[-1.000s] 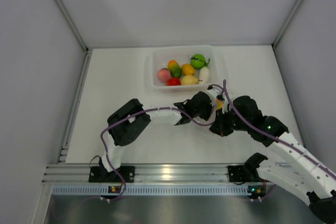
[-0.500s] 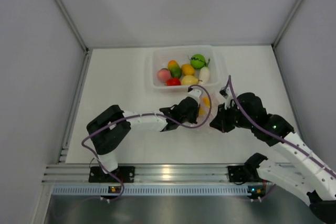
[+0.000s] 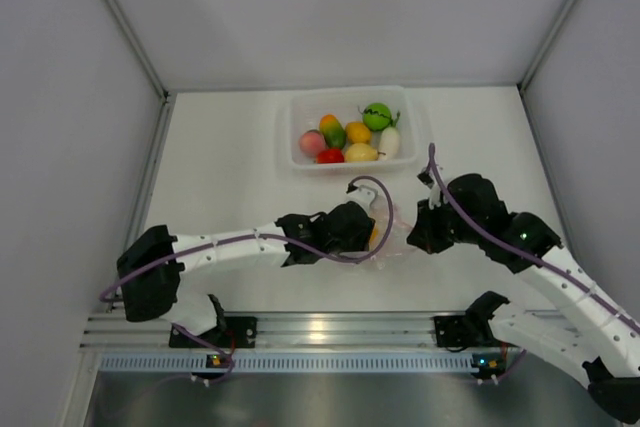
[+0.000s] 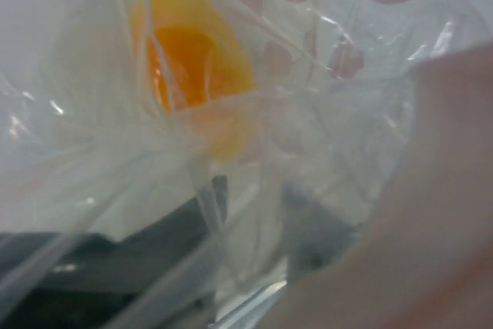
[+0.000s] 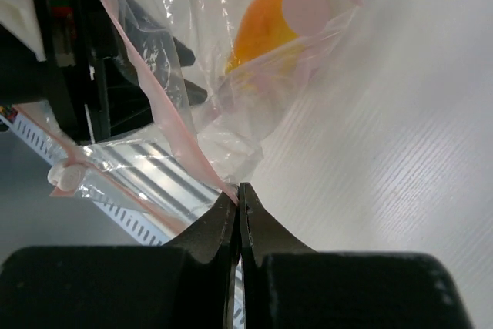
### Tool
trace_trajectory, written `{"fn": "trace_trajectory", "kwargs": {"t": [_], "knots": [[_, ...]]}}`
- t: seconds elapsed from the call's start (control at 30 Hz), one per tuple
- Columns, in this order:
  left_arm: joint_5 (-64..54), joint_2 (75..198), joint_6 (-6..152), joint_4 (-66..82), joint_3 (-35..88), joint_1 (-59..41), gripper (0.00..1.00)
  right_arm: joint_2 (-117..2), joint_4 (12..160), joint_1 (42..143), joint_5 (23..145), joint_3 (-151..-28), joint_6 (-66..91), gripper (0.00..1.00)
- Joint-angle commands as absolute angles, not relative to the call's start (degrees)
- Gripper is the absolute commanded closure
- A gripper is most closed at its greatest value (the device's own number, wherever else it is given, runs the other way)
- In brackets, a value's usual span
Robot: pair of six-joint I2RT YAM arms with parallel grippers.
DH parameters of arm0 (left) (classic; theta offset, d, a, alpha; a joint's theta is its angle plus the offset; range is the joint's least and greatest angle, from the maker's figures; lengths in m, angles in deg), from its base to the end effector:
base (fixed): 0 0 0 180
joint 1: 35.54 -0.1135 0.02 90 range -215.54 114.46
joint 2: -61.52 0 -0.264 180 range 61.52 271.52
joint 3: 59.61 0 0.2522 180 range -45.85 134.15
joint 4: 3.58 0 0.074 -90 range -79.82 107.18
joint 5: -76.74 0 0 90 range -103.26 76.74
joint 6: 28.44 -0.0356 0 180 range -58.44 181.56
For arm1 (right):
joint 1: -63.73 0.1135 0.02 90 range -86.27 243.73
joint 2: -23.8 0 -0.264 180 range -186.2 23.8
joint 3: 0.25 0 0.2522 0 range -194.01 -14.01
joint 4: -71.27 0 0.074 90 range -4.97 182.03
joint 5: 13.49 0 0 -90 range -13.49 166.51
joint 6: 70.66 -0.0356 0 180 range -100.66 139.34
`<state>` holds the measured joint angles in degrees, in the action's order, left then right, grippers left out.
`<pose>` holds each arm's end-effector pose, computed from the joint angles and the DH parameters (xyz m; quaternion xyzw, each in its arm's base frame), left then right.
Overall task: Open the zip-top bag and remove the fake food
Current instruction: Pick up the fake fruit from the zipper food storage bag.
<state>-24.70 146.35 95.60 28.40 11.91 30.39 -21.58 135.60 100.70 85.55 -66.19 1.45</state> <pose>0.1362 -0.2877 0.2410 0.2164 0.8952 -0.2306 0.3139 0.1161 0.0944 0.3145 -0.1825 0.8991 0.2446 0.3140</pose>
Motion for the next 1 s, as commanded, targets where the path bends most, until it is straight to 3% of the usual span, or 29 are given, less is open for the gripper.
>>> {"fn": "trace_trajectory", "kwargs": {"t": [0.0,0.1,0.43,0.57,0.7,0.97], "knots": [[-28.9,145.9,95.0,36.4,13.4,29.8,0.54,-21.0,138.5,100.7,89.5,-66.7,4.6,1.00],[-32.9,146.9,95.6,36.1,15.7,29.8,0.45,-19.4,138.6,100.8,94.3,-67.2,5.3,1.00],[-44.1,159.9,94.9,35.3,29.4,28.5,0.44,-16.7,142.6,104.0,94.7,-66.6,5.6,1.00],[-42.1,163.6,91.4,28.7,29.8,28.0,0.45,-15.8,144.3,104.5,91.3,-66.7,5.2,1.00],[-39.6,166.3,86.6,18.3,28.7,27.7,0.36,-14.4,145.2,104.5,90.9,-67.4,4.9,1.00],[-33.0,171.1,78.7,2.1,26.9,27.7,0.33,-13.2,144.3,104.5,92.2,-64.7,4.3,1.00]]}}
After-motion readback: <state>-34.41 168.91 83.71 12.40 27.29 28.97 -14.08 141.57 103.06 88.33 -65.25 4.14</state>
